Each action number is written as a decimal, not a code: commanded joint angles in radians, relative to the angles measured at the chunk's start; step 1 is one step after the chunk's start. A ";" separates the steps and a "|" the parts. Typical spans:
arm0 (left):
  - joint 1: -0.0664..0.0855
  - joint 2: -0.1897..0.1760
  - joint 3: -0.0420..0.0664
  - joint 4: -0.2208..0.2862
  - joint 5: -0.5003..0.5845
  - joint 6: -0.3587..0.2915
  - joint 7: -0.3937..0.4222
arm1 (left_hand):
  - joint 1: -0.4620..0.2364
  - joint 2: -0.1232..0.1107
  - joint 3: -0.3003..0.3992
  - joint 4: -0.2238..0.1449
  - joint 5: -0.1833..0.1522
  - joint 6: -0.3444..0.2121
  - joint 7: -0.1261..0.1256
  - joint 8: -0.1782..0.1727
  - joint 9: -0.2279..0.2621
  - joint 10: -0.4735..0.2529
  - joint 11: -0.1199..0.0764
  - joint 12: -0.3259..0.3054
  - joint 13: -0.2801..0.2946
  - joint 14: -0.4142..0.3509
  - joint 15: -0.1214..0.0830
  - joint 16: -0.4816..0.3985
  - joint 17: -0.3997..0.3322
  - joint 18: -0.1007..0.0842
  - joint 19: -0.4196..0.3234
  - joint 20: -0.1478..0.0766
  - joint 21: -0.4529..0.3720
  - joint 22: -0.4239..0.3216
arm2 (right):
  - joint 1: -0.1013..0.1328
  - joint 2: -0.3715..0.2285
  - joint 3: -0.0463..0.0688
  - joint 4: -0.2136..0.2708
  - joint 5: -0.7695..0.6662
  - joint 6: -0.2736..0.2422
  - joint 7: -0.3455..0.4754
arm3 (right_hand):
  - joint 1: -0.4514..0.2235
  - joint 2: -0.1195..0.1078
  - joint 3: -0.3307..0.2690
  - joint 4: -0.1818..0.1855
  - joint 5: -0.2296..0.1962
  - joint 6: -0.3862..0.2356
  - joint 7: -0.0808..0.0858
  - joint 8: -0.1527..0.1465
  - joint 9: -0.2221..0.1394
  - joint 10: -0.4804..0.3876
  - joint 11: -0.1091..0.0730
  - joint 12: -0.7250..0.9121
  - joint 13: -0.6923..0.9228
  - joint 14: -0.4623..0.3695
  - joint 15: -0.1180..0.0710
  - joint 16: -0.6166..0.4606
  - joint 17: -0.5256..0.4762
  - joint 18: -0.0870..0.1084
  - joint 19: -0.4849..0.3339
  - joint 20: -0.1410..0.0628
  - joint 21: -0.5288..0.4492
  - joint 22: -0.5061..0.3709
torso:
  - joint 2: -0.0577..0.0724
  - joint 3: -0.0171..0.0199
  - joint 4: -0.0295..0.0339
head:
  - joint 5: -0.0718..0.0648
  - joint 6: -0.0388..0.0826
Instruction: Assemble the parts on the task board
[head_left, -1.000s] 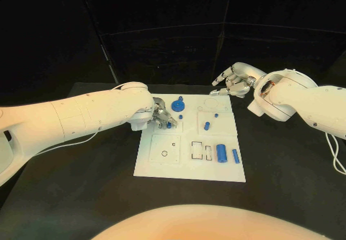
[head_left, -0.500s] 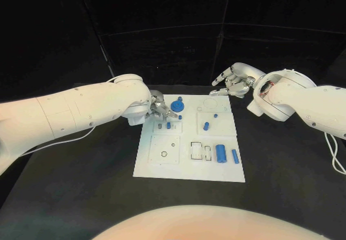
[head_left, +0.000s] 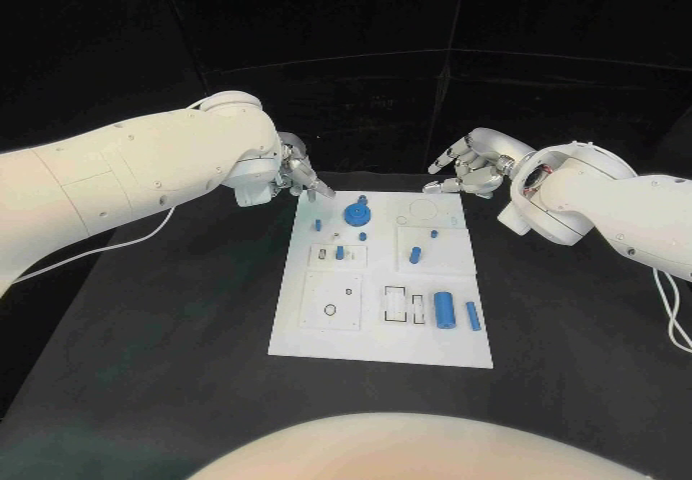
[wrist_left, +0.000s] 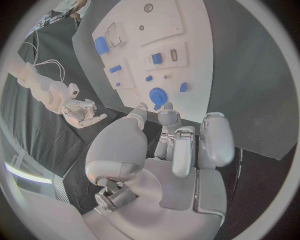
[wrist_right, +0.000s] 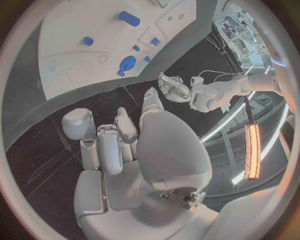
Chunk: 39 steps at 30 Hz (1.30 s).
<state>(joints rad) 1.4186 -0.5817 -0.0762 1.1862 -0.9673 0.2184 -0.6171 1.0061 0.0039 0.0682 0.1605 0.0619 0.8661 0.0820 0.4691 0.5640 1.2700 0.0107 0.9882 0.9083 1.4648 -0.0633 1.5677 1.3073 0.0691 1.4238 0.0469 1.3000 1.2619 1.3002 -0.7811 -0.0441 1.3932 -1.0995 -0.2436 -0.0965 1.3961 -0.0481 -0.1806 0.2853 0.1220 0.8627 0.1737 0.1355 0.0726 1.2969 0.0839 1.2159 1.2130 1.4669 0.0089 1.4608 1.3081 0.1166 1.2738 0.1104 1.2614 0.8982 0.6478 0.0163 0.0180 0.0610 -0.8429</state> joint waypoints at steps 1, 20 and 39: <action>-0.001 0.024 -0.001 -0.057 -0.010 0.062 -0.008 | 0.007 0.005 -0.018 0.010 -0.002 0.002 0.006 -0.007 -0.016 -0.011 0.000 -0.004 -0.010 0.106 0.009 0.003 0.263 0.011 -0.006 0.006 -0.010 -0.008 | 0.002 0.003 0.001 0.000 0.002 -0.008 -0.001 | 0.009 -0.002 0.007 -0.001 0.004 -0.009 0.000 0.004 -0.001 -0.004 0.002 0.005 -0.001 0.061 -0.004 -0.006 0.077 0.006 -0.004 0.000 -0.004 -0.002 | 0.001 -0.0016 -0.0025 | 0.006 0.002; -0.054 0.134 -0.002 -0.258 -0.037 0.066 0.045 | 0.082 0.044 -0.088 0.015 -0.001 -0.054 0.035 -0.116 -0.143 -0.020 0.024 0.014 -0.031 0.106 0.030 0.003 0.263 0.012 -0.004 0.026 -0.015 -0.005 | 0.002 0.010 0.001 0.000 -0.002 -0.014 -0.013 | 0.024 0.013 0.008 -0.005 0.029 -0.010 -0.001 0.007 -0.001 -0.005 0.001 0.005 -0.003 0.061 -0.004 -0.008 0.076 0.006 -0.004 -0.001 -0.006 -0.005 | 0.000 -0.0007 -0.0030 | 0.014 0.001; -0.083 0.165 -0.004 -0.300 -0.063 0.119 0.053 | 0.081 0.065 -0.144 0.039 -0.002 0.024 0.030 -0.110 -0.189 -0.020 0.021 0.027 -0.042 0.106 0.029 0.003 0.263 0.012 -0.001 0.027 -0.013 0.002 | 0.002 0.016 0.001 -0.002 -0.003 -0.013 -0.012 | 0.025 0.019 0.006 -0.004 0.038 -0.011 -0.001 0.008 -0.001 -0.006 0.001 0.005 -0.004 0.061 -0.005 -0.009 0.075 0.007 -0.006 -0.001 -0.008 -0.010 | -0.001 -0.0006 -0.0014 | 0.007 -0.003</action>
<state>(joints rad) 1.3345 -0.4183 -0.0804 0.8882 -1.0071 0.3080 -0.5745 1.0873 0.0575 -0.0704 0.1971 0.0619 0.8831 0.1125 0.3535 0.3756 1.2525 0.0288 1.0109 0.8674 1.4652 -0.0388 1.5677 1.3073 0.0690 1.4210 0.0681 1.2864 1.2625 1.3000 -0.7664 -0.0442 1.3903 -1.1003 -0.2475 -0.1110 1.4134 -0.0309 -0.1780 0.2826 0.1547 0.8598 0.1708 0.1392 0.0726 1.2969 0.0840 1.2159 1.2102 1.4669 0.0089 1.4569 1.3076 0.1166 1.2738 0.1105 1.2575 0.8895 0.6475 0.0156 0.0153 0.0673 -0.8448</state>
